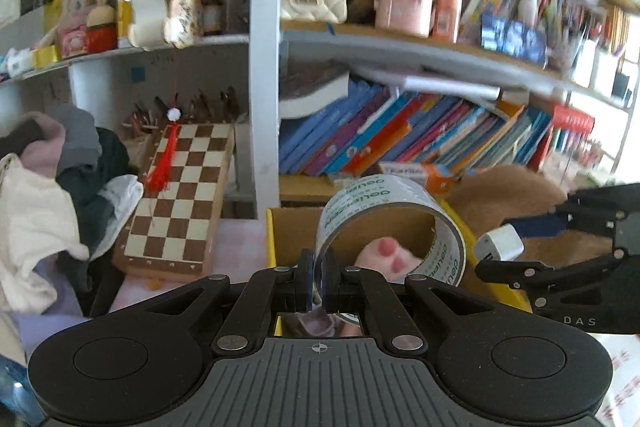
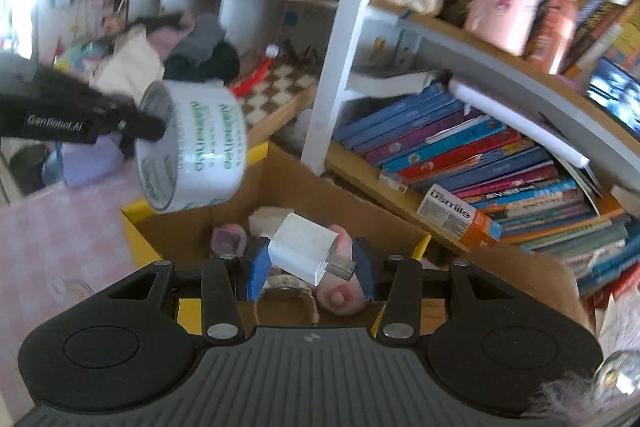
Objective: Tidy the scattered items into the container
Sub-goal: 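Carry the tape roll and white plug together up and into the yellow box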
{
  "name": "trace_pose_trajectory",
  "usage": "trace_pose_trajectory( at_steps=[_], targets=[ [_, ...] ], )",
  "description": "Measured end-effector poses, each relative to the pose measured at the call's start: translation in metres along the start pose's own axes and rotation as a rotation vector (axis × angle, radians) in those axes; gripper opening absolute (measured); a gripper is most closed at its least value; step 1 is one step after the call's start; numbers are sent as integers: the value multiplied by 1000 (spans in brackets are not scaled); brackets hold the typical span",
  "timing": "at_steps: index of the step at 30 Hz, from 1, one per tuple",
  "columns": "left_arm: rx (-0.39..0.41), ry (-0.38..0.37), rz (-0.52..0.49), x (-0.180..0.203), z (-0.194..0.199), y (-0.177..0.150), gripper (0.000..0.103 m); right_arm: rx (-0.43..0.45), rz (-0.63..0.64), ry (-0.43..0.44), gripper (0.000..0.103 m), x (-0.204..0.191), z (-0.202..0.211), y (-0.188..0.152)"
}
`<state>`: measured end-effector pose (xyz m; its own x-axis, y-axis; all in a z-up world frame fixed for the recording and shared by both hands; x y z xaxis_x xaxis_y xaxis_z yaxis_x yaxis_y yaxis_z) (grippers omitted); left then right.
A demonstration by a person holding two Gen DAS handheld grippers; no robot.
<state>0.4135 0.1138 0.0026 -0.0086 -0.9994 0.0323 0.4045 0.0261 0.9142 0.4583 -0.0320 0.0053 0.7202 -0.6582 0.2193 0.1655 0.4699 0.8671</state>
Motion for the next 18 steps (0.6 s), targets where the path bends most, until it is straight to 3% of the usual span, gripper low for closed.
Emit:
trace_pose_trajectory(
  at_steps=[9, 18],
  targets=[
    [-197, 10, -142, 18, -72, -38, 2, -178, 128, 96, 42, 0, -72, -27],
    [-299, 65, -292, 22, -109, -61, 3, -317, 206, 177, 42, -2, -114, -57]
  ],
)
Point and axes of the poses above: each gripper's, at about its wrist camera, not at the fingertips, and z roughly against the way its jaws point, x to its right, y to its top, the point moved 9 cm from there along -z, roughly the way its jaws point, and after that the axes turned 9 degrees about x, right-handed, at the moved point
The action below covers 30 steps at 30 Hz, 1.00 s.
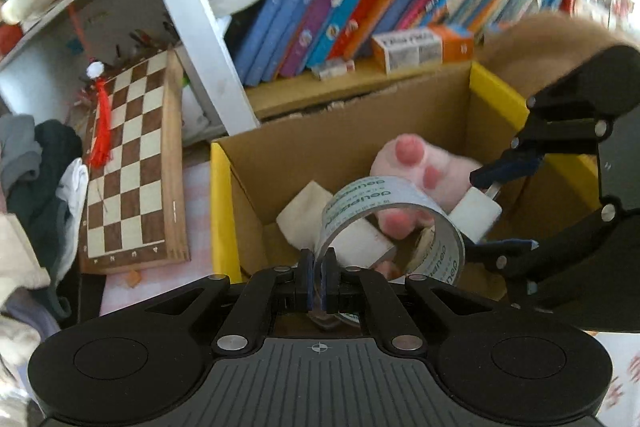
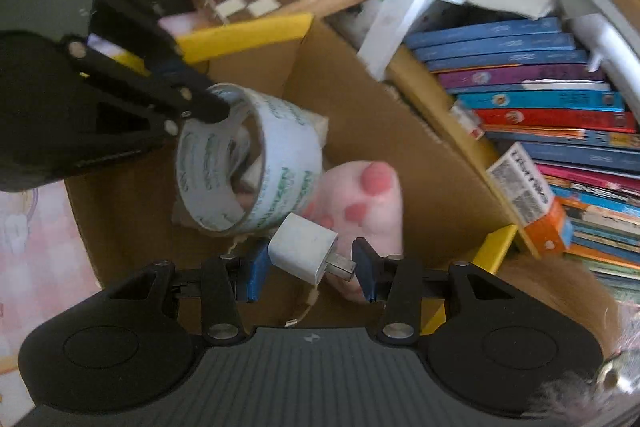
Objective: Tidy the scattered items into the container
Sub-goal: 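Carry the tape roll and white plug together up and into the yellow box, then open the left gripper releasing the tape roll while the right gripper releases the plug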
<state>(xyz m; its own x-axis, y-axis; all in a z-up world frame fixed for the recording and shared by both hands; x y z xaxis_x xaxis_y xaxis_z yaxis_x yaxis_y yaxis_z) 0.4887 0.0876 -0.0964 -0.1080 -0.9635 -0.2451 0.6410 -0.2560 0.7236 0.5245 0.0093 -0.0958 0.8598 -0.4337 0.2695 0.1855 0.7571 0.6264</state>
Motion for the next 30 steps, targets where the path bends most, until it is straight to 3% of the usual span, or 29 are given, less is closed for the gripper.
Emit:
trace_pose_trajectory(
  at_steps=[5, 10, 17, 22, 24, 28, 30],
  targets=[
    [-9, 11, -12, -2, -8, 2, 5, -57, -18, 51, 42, -1, -14, -8],
    [-14, 22, -14, -4, -14, 5, 6, -87, -13, 48, 42, -1, -25, -15],
    [-13, 36, 2, -7, -20, 9, 7, -73, -16, 56, 43, -4, -25, -12],
    [-16, 44, 3, -6, -19, 8, 16, -47, -26, 48, 51, -3, -20, -7],
    [-12, 55, 2, -6, -16, 8, 22, -40, -29, 45, 52, -3, -18, -6],
    [16, 79, 1, -8, -5, 12, 64, -21, -49, 39, 57, 0, -10, -4],
    [41, 86, -5, -7, 3, 16, 69, -7, -59, 34, 59, 2, -6, -2]
  ],
)
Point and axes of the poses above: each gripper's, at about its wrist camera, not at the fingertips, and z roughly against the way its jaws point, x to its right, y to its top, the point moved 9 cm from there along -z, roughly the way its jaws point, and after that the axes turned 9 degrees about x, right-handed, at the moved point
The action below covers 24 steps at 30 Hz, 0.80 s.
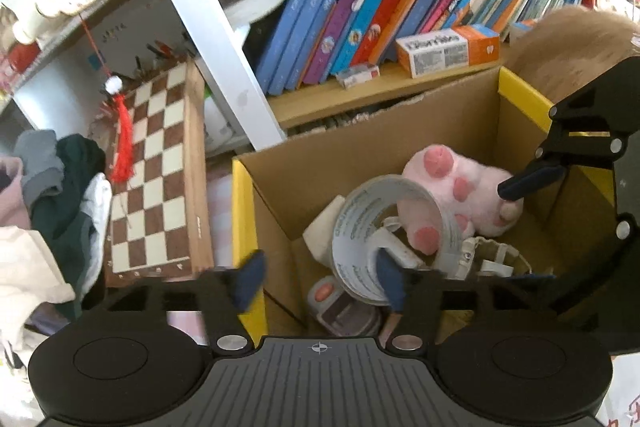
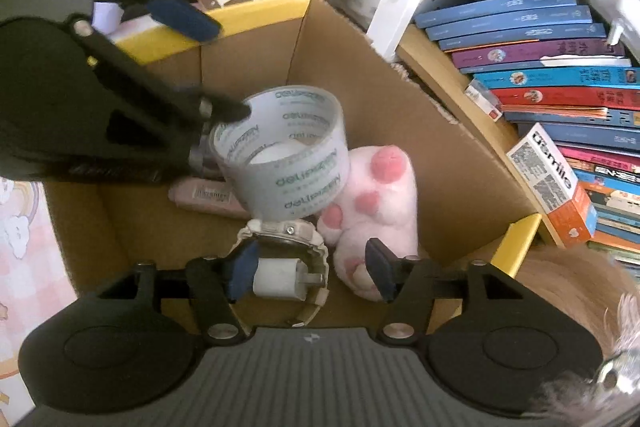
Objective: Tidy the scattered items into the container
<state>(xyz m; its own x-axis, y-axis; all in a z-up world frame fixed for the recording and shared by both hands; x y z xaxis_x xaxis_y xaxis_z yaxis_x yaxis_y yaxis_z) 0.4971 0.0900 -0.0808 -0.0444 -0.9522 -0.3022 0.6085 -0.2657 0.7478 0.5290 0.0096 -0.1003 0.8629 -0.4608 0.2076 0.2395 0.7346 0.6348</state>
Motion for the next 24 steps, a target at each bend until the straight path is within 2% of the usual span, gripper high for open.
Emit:
trace_pose_trajectory(
  at_steps=[3, 5, 14, 24],
  targets=[
    [35, 8, 8, -2, 15, 6, 72, 27, -13, -9, 60, 3, 12, 4],
    [68, 16, 20, -4, 27, 11, 79, 51, -21, -17, 63, 5, 22, 7],
    [203, 32, 113, -16, 85, 27, 87, 179, -101, -81, 65, 16, 75, 20],
    [337, 41, 216, -30, 161, 20, 92, 340, -181, -154, 68, -12, 147, 28]
  ],
)
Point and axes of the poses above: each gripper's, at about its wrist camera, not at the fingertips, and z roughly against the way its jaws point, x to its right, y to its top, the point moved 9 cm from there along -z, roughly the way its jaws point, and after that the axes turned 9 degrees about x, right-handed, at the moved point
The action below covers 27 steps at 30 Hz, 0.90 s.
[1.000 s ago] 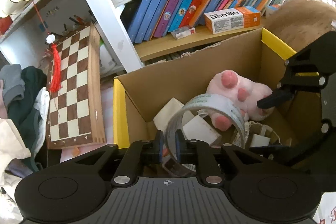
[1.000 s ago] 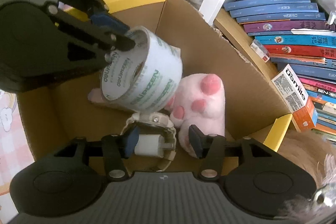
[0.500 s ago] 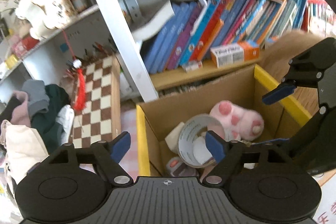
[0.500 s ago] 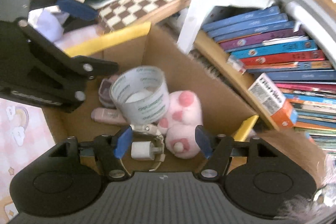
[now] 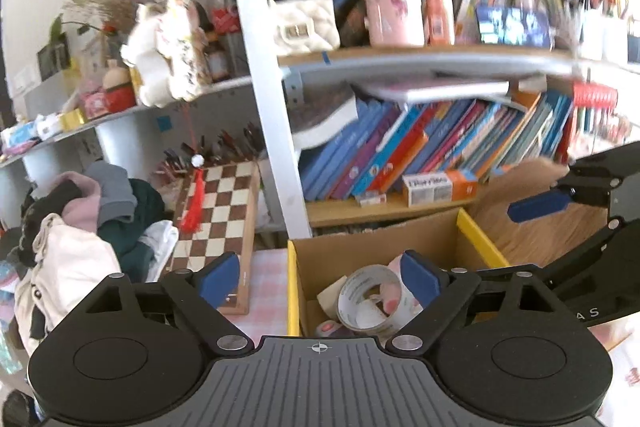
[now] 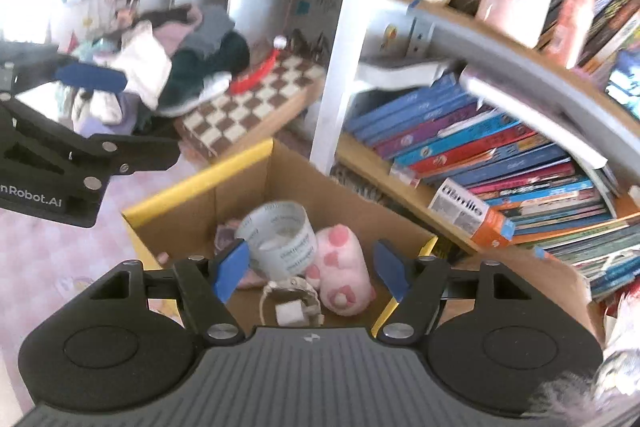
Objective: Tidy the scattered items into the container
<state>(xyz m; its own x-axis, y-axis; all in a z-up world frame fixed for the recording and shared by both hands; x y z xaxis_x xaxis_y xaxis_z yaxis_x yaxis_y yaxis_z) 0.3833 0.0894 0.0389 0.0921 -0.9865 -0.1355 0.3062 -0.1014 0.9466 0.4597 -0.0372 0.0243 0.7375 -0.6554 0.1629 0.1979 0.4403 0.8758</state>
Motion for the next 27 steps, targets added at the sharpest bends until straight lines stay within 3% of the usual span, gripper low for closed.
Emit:
trace_pose_trajectory(
  at_steps=[12, 22, 27],
  targets=[
    [92, -15, 78, -8, 101, -11, 98, 170, -84, -136, 76, -46, 96, 7],
    [109, -10, 102, -6, 175, -42, 99, 250, -156, -225, 82, -85, 173, -12],
    [75, -37, 94, 3, 197, -67, 100, 260, -189, -265, 86, -104, 195, -34]
  ],
)
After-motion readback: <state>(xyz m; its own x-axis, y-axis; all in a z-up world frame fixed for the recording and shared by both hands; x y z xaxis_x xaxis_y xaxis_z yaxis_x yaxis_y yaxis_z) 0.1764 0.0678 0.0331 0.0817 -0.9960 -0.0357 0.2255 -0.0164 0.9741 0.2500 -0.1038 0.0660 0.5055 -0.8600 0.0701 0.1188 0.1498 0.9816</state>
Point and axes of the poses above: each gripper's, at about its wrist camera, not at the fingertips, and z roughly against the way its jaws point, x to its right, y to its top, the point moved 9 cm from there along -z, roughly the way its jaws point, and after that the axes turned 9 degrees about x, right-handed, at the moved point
